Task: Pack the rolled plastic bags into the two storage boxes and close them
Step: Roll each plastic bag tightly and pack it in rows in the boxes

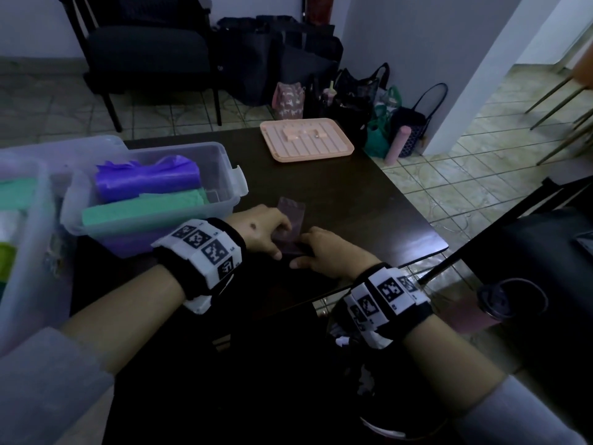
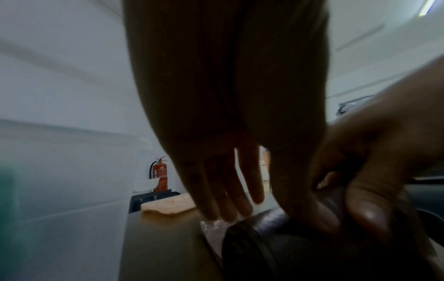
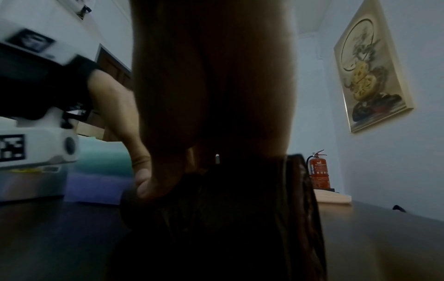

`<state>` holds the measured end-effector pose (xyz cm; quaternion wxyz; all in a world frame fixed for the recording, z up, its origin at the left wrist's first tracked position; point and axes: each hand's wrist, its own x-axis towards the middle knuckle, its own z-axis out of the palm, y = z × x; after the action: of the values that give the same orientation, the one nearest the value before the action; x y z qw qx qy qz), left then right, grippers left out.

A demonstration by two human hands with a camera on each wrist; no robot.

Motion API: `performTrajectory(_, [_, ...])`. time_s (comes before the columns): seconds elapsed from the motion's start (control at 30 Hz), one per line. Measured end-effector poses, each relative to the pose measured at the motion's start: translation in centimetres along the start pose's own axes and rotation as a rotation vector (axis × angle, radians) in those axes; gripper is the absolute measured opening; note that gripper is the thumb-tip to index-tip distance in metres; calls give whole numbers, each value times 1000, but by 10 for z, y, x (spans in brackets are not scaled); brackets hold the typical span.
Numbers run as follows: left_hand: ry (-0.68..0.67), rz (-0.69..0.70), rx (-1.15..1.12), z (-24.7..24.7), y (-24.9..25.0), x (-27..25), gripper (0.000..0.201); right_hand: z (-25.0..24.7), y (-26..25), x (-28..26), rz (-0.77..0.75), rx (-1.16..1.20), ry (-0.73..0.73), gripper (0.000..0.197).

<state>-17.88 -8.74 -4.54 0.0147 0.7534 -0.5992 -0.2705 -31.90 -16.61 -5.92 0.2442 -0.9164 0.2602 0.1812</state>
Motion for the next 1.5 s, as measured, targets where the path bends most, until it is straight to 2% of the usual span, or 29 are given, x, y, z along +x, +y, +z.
performTrajectory(0.07, [125, 17, -13, 2, -1, -2, 44, -5, 2, 5, 11, 36, -44, 46])
performTrajectory(0.1, [147, 9, -7, 4, -1, -2, 40, -8, 3, 7, 20, 67, -72, 44])
performTrajectory(0.17, [140, -14, 16, 8, 1, -1, 42, -12, 8, 14, 47, 128, -107, 43])
performTrajectory(0.23, [104, -15, 32, 11, 2, 1, 51, -13, 14, 21, 69, 172, -71, 49])
performTrajectory(0.33, [85, -10, 16, 13, 2, 5, 56, -11, 22, 27, 84, 189, 58, 42])
performTrajectory(0.4, [67, -8, 11, 10, 2, 10, 53, -8, 21, 23, 52, 159, 222, 30])
performTrajectory(0.47, [27, -17, 22, 6, 5, 14, 49, 0, 14, 16, -13, 68, 356, 28])
performTrajectory(0.53, [-16, -36, 27, 2, 8, 17, 43, 13, 6, 11, -70, -60, 430, 30])
performTrajectory(0.63, [-79, -59, 28, -2, 8, 19, 40, 32, 1, 4, -80, -92, 481, 36])
performTrajectory(0.73, [-105, -63, 15, -4, 5, 19, 43, 41, 1, 2, -79, -136, 448, 57])
performTrajectory(0.8, [-14, -68, -24, -3, 1, 17, 47, 43, 2, 3, -67, -121, 450, 61])
performTrajectory(0.87, [126, -44, -58, 0, -3, 14, 42, 42, 2, 4, -64, -88, 448, 57])
performTrajectory(0.93, [189, -16, -62, 6, -6, 9, 38, 38, 3, 5, -60, -45, 421, 55])
performTrajectory(1.03, [159, 20, -9, 13, -7, 1, 53, 28, 4, 4, -42, 2, 297, 54])
performTrajectory(1.1, [137, 29, -18, 17, -11, -2, 55, 20, 4, 3, -37, 12, 192, 52])
performTrajectory(1.23, [98, -16, -103, 18, -18, -6, 46, 8, 6, -2, -31, 86, 133, 54])
performTrajectory(1.37, [24, -35, -162, 14, -19, -10, 42, -3, 7, -3, -10, 54, 25, 46])
performTrajectory(1.5, [8, -43, -185, 13, -18, -10, 39, -14, 7, 2, -2, 74, -84, 38])
